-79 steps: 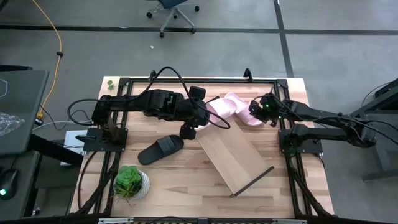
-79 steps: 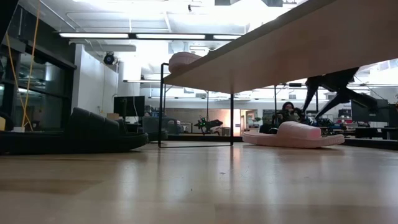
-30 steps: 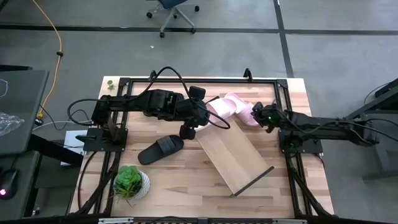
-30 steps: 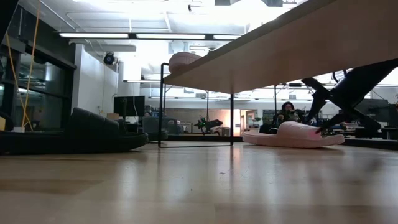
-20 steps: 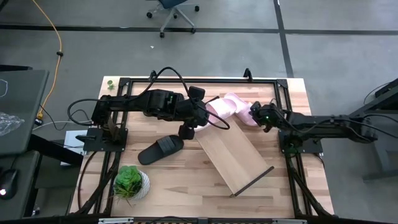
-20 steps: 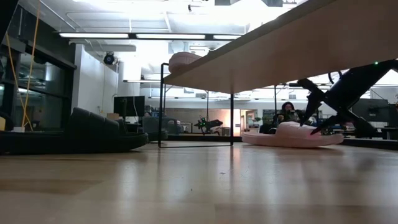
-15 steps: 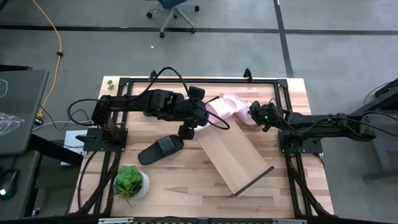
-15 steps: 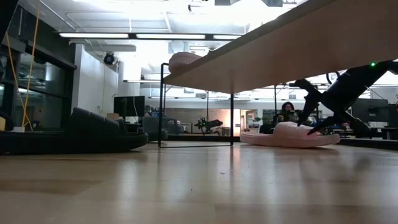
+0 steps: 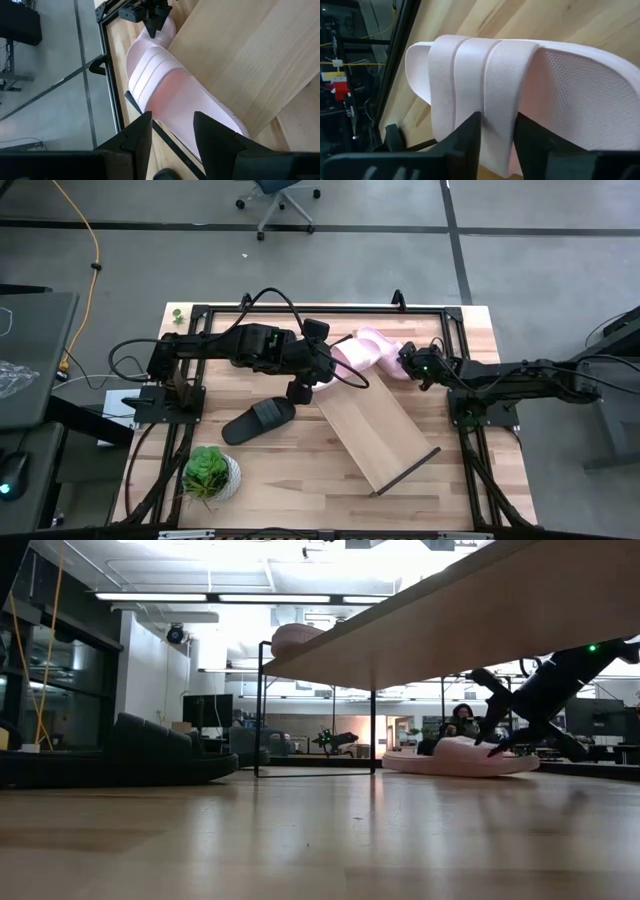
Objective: Pick and place slides into the shelf
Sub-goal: Put the pink slide on the shelf
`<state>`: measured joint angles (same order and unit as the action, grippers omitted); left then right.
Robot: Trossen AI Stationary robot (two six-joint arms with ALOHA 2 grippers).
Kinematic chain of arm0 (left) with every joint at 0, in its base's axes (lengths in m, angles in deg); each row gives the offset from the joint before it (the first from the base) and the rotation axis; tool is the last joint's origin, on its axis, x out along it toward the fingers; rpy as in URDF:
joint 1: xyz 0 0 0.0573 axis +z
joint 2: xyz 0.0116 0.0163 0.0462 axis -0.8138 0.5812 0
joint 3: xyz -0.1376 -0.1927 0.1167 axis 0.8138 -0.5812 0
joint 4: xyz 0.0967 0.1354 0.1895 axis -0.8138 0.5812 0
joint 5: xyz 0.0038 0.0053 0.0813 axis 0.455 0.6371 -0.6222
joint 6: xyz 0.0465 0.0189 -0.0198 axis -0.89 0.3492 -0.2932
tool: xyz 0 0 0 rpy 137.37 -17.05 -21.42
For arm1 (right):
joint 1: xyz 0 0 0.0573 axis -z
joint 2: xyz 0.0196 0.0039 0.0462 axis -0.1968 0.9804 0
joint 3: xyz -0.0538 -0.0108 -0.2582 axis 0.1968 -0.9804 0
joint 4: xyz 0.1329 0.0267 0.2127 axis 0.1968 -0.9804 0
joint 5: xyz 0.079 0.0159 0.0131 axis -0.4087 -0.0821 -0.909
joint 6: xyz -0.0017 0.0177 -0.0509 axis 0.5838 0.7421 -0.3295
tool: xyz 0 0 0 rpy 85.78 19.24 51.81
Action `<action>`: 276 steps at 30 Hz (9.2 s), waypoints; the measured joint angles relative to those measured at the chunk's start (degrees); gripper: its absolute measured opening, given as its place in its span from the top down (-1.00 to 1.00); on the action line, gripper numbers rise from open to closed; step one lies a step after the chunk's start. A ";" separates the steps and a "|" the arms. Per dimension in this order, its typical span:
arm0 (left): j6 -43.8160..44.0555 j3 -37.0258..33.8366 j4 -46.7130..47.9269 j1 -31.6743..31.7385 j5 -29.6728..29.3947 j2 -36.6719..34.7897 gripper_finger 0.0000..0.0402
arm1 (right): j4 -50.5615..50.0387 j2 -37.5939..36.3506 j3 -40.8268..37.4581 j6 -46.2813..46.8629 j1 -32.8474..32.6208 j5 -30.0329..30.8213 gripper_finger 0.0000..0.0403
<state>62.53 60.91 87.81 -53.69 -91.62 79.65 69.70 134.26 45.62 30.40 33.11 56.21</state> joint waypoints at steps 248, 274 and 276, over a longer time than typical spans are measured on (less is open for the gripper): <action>0.44 0.02 5.22 3.10 -2.99 -1.77 0.34 | -14.45 -1.27 26.55 -42.56 7.85 -57.92 0.59; 0.45 0.02 5.21 3.10 -2.99 -1.77 0.34 | -21.44 -8.57 26.53 -44.20 7.88 -46.72 0.59; 0.45 0.02 5.20 3.10 -2.99 -1.77 0.34 | -21.76 -10.05 26.53 -43.78 7.89 -44.30 0.59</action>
<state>62.98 60.94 93.01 -50.59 -94.61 77.88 47.94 124.21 72.15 -13.38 41.00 11.91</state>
